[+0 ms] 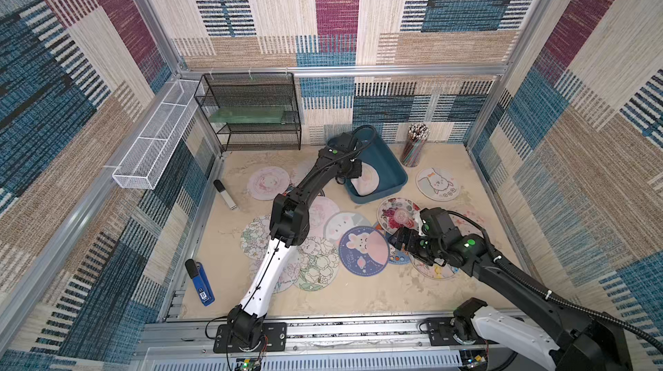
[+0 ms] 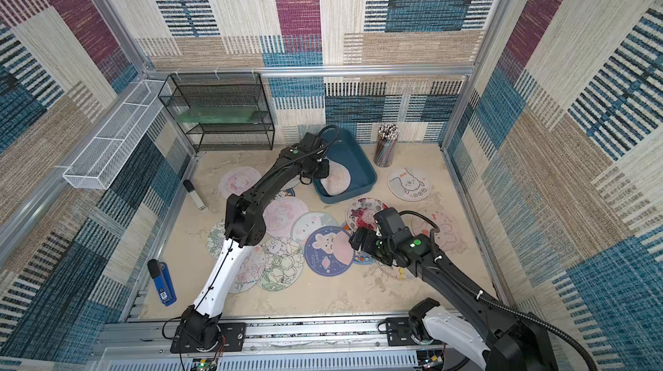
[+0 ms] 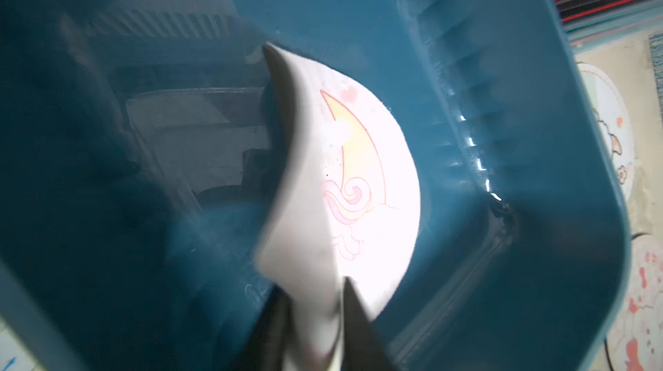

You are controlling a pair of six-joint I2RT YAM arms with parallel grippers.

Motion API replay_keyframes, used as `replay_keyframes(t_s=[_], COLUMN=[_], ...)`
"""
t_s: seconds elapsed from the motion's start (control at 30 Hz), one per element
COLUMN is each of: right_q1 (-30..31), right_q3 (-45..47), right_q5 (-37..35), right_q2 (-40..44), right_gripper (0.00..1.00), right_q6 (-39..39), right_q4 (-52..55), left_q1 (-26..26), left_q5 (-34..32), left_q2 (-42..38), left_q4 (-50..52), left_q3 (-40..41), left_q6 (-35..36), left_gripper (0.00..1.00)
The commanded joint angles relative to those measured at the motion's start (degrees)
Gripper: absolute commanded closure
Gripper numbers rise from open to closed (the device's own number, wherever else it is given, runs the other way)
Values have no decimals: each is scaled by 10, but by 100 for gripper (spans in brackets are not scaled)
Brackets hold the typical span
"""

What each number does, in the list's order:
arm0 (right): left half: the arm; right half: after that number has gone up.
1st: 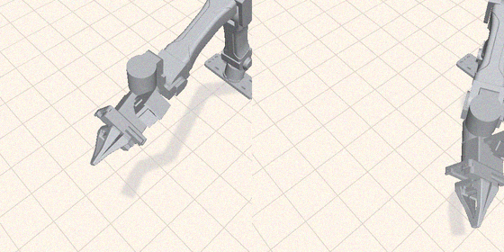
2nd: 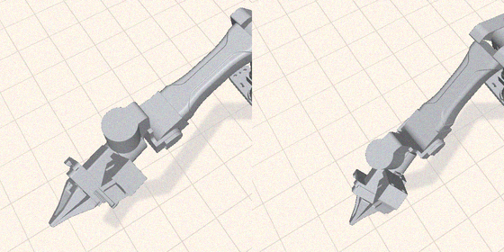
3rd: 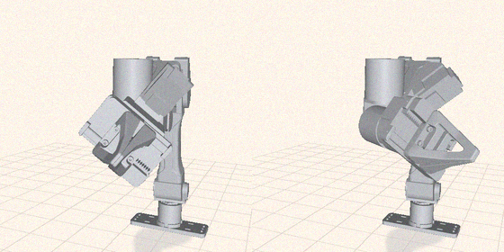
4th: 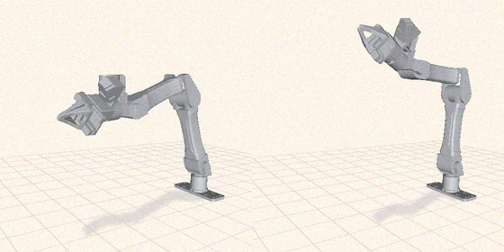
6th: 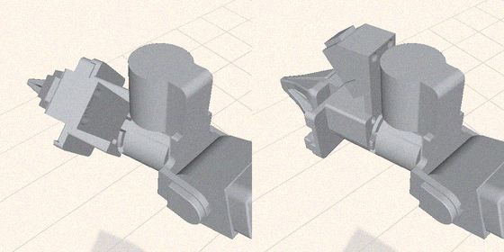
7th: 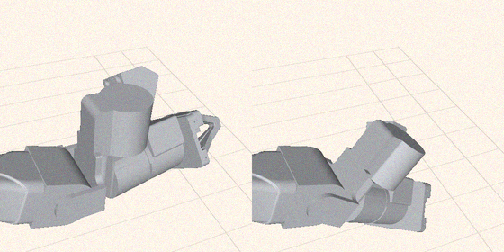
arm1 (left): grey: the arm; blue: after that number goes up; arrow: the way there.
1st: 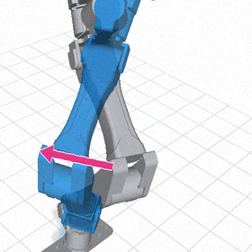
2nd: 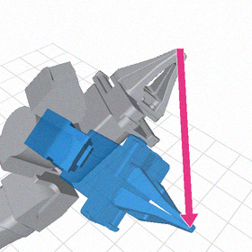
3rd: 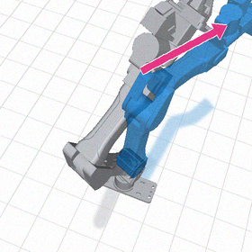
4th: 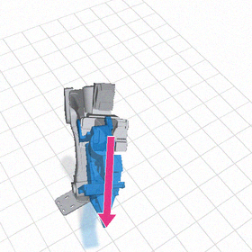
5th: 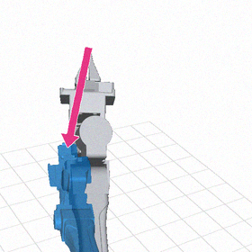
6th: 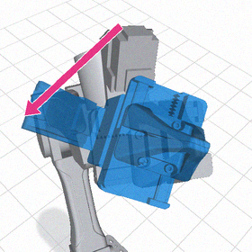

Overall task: Put the coasters into the storage box
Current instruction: Place the coaster in the storage box.

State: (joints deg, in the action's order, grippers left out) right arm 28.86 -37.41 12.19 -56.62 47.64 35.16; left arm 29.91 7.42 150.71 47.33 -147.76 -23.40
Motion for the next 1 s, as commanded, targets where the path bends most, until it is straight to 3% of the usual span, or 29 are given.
replay_keyframes(t_s=[0.0,0.13,0.4,0.77,0.97], right_q1=[0,0,-3,-7,-17], right_q3=[-8,-8,-8,-10,-18], right_q5=[1,3,6,8,20], right_q2=[-6,-10,-17,-29,-57], right_gripper=[5,5,5,5,5], right_q6=[-12,-15,-23,-32,-64], right_q4=[-22,-24,-26,-38,-48], left_q1=[2,6,13,12,11], left_q5=[-12,-33,-65,-82,-37], left_q2=[-11,-27,-65,-143,-234], left_q4=[1,2,2,0,-45], left_q3=[2,6,7,75,194], left_q6=[2,6,26,39,39], left_gripper=[58,52,30,26,25])
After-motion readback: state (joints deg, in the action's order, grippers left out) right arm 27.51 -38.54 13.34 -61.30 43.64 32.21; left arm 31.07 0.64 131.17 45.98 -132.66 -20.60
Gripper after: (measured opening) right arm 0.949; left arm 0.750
